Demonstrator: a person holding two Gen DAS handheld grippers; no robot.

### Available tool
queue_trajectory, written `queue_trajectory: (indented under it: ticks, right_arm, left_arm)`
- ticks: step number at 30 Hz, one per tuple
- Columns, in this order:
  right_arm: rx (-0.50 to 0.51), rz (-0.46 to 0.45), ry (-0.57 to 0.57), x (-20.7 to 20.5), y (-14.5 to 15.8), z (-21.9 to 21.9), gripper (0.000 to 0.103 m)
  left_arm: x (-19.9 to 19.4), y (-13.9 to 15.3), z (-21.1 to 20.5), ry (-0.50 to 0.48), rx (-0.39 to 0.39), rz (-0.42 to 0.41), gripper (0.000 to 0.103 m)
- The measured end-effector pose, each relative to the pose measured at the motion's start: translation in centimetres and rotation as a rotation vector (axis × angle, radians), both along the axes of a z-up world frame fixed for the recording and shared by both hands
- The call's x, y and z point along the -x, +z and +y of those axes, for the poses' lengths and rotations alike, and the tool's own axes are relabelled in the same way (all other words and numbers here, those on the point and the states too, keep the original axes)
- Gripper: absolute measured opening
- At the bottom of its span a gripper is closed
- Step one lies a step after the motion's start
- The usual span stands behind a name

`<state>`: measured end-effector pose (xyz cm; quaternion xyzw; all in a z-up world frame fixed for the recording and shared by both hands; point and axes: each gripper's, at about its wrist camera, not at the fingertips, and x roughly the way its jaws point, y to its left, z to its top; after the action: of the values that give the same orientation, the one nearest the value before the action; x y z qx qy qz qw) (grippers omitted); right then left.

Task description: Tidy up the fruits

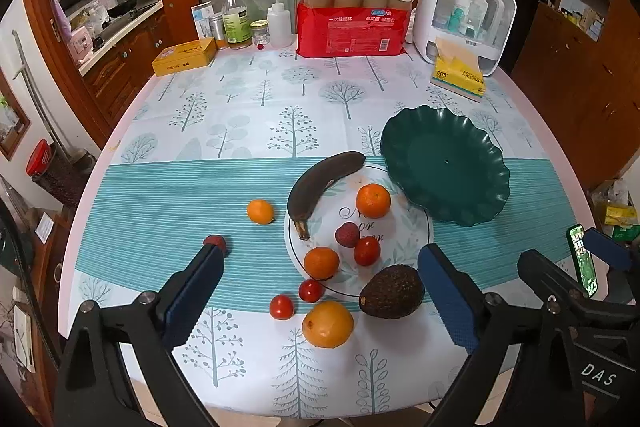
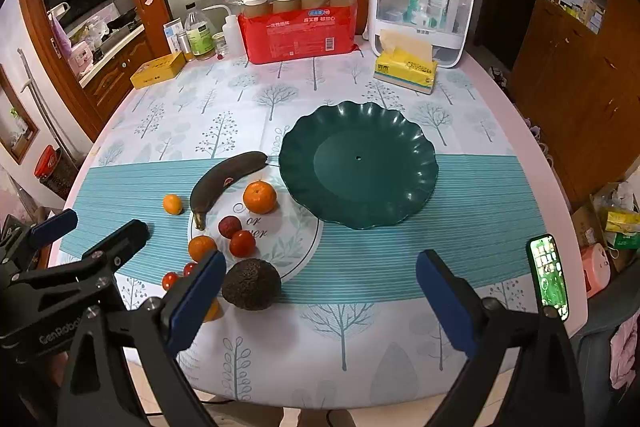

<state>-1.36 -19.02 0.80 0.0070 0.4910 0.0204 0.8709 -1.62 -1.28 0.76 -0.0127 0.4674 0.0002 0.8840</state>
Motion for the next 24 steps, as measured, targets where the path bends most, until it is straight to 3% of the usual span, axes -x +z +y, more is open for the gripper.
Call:
queue_trajectory:
  ticks: [24]
  right_arm:
    - [0.006,-0.022,0.053,0.8,0.4,-0.9,0.097]
  left_arm:
    - [1.5,0.1,-1.2,0.05,-0.018,0.008,0.096]
